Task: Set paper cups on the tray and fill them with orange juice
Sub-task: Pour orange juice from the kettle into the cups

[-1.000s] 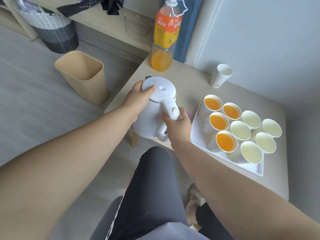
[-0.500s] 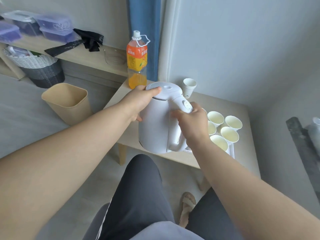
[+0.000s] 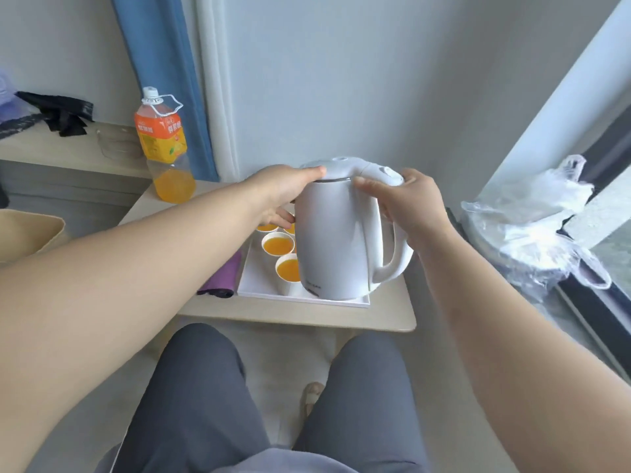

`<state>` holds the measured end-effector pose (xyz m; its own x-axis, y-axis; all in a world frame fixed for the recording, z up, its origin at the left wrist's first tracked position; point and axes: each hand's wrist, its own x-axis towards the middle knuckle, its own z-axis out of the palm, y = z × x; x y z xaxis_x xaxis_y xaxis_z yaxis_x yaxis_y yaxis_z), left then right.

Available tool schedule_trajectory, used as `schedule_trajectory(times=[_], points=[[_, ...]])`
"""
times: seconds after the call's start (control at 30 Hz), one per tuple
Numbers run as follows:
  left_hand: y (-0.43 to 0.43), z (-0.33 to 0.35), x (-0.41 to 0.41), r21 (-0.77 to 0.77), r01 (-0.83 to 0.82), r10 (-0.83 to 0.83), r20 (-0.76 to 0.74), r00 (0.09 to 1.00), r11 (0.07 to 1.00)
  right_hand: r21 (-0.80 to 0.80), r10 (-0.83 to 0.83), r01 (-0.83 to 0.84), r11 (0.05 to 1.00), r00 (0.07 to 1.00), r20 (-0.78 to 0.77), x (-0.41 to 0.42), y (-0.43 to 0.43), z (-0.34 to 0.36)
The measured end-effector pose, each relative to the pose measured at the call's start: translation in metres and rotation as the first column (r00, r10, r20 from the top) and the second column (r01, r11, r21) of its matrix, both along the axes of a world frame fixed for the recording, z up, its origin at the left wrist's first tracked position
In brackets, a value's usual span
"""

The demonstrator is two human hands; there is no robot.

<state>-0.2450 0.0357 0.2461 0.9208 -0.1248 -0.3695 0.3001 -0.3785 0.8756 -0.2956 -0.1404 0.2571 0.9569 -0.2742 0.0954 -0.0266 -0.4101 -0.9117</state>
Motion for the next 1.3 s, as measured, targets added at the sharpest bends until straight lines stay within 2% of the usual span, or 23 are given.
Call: schedule_trajectory(times=[0.17, 0.3, 0.43, 0.53, 0.73, 1.0, 1.3], points=[[-0.035, 0.003, 0.020, 0.106, 0.157, -0.163, 0.060, 0.985, 0.982, -0.042, -0.010, 0.008, 0.999, 0.999, -0.032, 0.006, -0.045, 0.010], [-0.053, 0.008, 0.038, 0.254, 0.217, -0.269, 0.194, 0.943, 0.943, -0.103, -0.014, 0.008, 0.995, 0.998, -0.060, 0.018, -0.069, 0.010], [-0.069, 0.012, 0.053, 0.274, 0.312, -0.389, 0.298, 0.872, 0.910, -0.123, 0.001, -0.014, 0.992, 0.995, -0.100, 0.030, -0.082, 0.007], [-0.078, 0.010, 0.060, 0.279, 0.376, -0.453, 0.305, 0.838, 0.884, -0.164, 0.022, -0.042, 0.986, 0.992, -0.127, 0.039, -0.086, 0.005], [-0.082, 0.002, 0.076, 0.189, 0.425, -0.462, 0.248, 0.852, 0.885, -0.213, 0.067, -0.105, 0.971, 0.981, -0.180, 0.058, -0.092, 0.003], [-0.072, -0.014, 0.089, 0.118, 0.419, -0.434, 0.170, 0.885, 0.900, -0.276, 0.133, -0.201, 0.940, 0.960, -0.246, 0.074, -0.086, 0.001], [-0.061, -0.031, 0.096, 0.050, 0.382, -0.385, 0.148, 0.911, 0.923, -0.332, 0.163, -0.263, 0.906, 0.940, -0.300, 0.088, -0.077, -0.001]])
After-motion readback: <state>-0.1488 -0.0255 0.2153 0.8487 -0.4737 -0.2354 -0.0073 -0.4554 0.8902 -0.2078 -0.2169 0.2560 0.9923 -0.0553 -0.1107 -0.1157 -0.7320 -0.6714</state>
